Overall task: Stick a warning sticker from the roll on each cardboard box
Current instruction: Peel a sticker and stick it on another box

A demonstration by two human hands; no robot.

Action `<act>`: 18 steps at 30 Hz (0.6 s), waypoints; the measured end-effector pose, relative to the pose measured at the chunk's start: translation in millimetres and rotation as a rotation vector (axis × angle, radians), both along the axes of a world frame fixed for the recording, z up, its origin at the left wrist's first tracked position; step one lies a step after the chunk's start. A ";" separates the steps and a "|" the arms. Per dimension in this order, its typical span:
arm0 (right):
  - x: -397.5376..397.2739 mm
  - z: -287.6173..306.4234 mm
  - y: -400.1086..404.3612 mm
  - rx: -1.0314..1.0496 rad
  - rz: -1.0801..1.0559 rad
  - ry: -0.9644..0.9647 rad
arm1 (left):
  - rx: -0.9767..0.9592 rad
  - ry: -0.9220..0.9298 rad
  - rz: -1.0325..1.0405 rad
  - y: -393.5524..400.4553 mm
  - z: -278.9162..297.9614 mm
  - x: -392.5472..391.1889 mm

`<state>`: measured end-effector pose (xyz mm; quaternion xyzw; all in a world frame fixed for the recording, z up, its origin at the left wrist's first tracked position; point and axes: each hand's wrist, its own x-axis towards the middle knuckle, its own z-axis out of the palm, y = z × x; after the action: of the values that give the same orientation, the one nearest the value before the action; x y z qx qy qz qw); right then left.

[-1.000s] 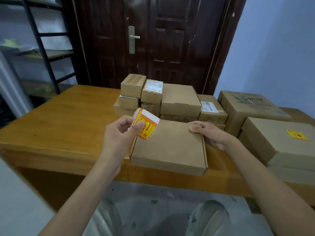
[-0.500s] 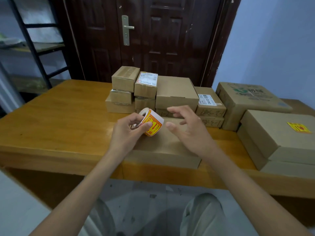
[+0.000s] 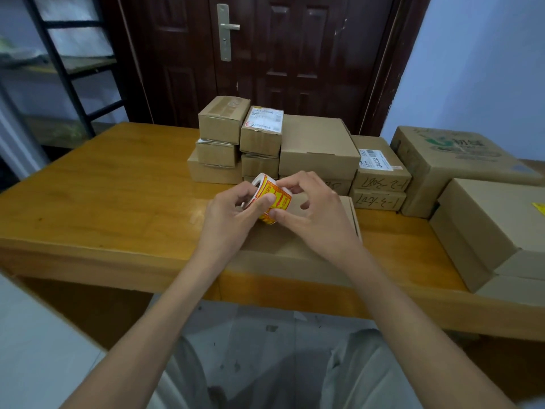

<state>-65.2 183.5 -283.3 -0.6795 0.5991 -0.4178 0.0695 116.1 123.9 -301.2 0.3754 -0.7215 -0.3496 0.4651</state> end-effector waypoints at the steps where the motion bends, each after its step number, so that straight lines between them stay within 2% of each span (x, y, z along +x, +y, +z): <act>1: -1.4 -0.5 -1.1 -0.004 -0.002 -0.012 | 0.023 -0.005 -0.045 -1.6 0.0 2.2; 4: -7.0 -2.7 -3.7 -0.044 -0.040 -0.044 | 0.037 -0.075 -0.122 -3.2 -4.7 8.5; 8: -8.2 -5.5 -6.0 -0.055 -0.052 -0.031 | -0.113 -0.122 -0.018 -2.0 -14.0 8.5; 12: -5.4 -3.4 -3.0 -0.101 -0.061 0.040 | -0.143 -0.118 0.023 -2.4 -12.7 6.0; 18: -0.9 -3.8 0.7 -0.108 -0.044 0.158 | -0.121 -0.120 -0.020 -0.9 -11.5 7.7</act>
<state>-66.1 184.2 -287.1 -0.6999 0.5941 -0.3957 -0.0238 123.8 123.0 -312.7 0.3597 -0.7716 -0.2869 0.4393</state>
